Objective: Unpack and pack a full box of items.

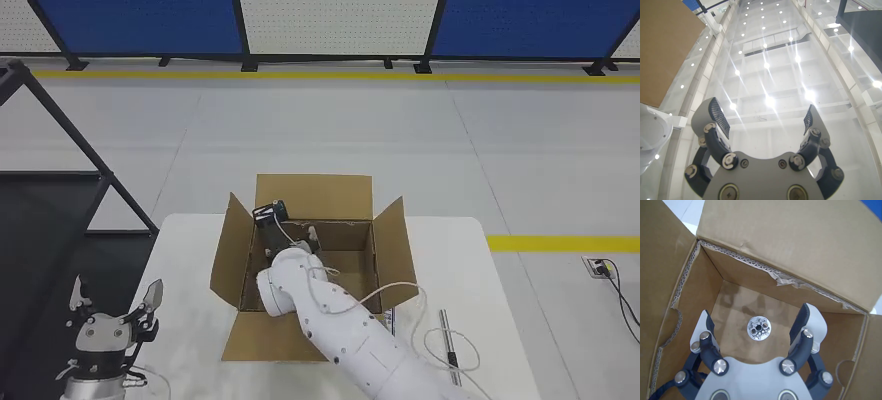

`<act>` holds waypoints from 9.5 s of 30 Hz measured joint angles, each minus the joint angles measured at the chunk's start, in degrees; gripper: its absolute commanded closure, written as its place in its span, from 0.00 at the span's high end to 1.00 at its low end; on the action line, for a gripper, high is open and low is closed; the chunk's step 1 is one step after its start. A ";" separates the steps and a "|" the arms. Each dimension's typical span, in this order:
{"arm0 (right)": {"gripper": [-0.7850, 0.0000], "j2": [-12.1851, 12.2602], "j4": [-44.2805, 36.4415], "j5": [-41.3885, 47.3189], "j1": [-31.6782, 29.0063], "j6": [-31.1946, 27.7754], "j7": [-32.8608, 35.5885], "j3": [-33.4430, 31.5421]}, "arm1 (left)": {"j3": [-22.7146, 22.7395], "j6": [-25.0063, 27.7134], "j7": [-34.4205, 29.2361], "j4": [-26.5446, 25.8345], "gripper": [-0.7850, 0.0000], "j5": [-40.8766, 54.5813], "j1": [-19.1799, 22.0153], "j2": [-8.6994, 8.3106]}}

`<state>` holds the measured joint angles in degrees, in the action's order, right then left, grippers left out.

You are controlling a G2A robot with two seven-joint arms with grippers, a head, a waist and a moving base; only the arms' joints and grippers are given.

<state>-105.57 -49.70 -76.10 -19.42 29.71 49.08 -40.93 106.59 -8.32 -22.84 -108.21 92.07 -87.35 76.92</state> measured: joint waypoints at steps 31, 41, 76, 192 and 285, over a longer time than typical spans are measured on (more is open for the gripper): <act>1.00 8.40 -58.47 -21.06 -34.02 -6.57 5.89 -15.30 | -0.86 -0.63 0.05 0.67 1.00 0.05 0.90 -0.06; 1.00 10.46 -83.48 -13.68 -52.15 -14.09 0.93 -28.03 | -0.86 -0.63 0.05 0.67 1.00 0.04 0.90 -0.06; 1.00 13.64 -82.57 -0.73 -70.21 -29.79 -9.07 -56.66 | -0.86 -0.63 0.05 0.67 1.00 0.05 0.90 -0.06; 0.00 21.80 -84.95 13.29 -75.33 -60.58 -10.89 -62.25 | -0.86 -0.63 0.05 0.67 1.00 0.05 0.90 -0.06; 0.00 12.09 -16.29 -10.45 -4.91 -54.65 13.81 2.89 | 3.67 5.79 -2.26 -0.44 1.00 5.37 -4.43 1.14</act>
<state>-93.48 -65.99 -86.56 -24.33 -24.94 62.89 -38.03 110.27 -2.53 -25.11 -108.65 97.44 -91.78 78.06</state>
